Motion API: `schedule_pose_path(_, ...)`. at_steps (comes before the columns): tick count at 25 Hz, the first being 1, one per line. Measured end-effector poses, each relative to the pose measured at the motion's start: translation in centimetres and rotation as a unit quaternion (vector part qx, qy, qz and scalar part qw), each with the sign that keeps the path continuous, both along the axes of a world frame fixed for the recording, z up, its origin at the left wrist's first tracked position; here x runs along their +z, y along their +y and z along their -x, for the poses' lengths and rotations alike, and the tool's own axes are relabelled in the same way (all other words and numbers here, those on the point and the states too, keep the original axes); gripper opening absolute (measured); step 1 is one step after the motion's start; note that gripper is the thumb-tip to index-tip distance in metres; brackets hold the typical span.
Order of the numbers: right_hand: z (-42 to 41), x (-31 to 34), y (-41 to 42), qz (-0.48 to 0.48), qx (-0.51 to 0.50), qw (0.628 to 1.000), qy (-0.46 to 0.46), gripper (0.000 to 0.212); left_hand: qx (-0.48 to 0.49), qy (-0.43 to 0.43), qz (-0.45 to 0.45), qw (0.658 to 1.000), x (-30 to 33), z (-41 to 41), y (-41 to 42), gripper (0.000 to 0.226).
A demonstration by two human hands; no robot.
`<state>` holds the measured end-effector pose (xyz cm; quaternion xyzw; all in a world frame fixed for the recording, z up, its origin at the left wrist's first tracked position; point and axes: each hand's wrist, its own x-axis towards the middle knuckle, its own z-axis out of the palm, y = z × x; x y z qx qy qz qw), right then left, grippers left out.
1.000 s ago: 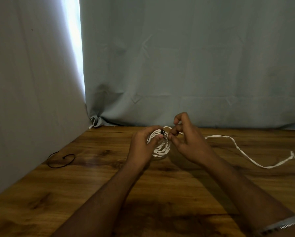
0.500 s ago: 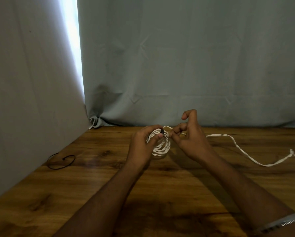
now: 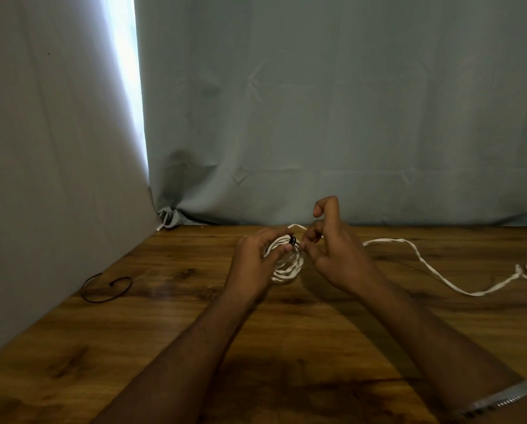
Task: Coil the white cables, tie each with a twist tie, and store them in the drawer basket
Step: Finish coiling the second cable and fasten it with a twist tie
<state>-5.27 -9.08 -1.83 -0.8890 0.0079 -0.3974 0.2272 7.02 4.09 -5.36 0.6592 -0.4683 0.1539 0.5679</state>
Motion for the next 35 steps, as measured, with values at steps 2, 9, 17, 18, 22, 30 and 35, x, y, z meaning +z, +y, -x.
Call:
schedule_pose_path(2, -0.1, 0.1, 0.1, 0.051, -0.018, 0.998, -0.01, 0.056, -0.001, 0.005, 0.004, 1.0, 0.0, 0.2, -0.1, 0.03)
schedule_pose_path(9, -0.2, 0.1, 2.3, 0.16, -0.112, 0.981, -0.013, 0.059, 0.025, -0.022, 0.011, 0.999, -0.3, 0.7, -0.4, 0.024)
schedule_pose_path(17, 0.1, 0.7, 3.2, 0.208, -0.175, 0.961, -0.05, 0.068, 0.038, -0.013, 0.036, 0.999, -0.4, 1.2, -0.3, 0.022)
schedule_pose_path(18, 0.1, 0.6, 3.1, 0.194, -0.166, 0.967, -0.024, 0.065, 0.043, -0.017, 0.033, 0.998, -0.3, 1.2, -0.3, 0.022)
schedule_pose_path(22, 0.0, 0.2, 3.1, 0.136, -0.148, 0.979, 0.022, 0.061, 0.063, -0.062, 0.017, 0.996, -0.2, 1.5, -0.2, 0.022)
schedule_pose_path(30, -0.4, -1.1, 2.3, -0.106, -0.116, 0.986, -0.05, 0.046, 0.064, 0.016, 0.039, 0.997, -0.4, 1.4, -0.3, 0.014)
schedule_pose_path(35, -1.2, -1.6, 1.7, -0.189, -0.084, 0.978, -0.034, 0.027, 0.076, 0.058, 0.066, 0.993, -0.3, 0.9, -0.5, 0.023)
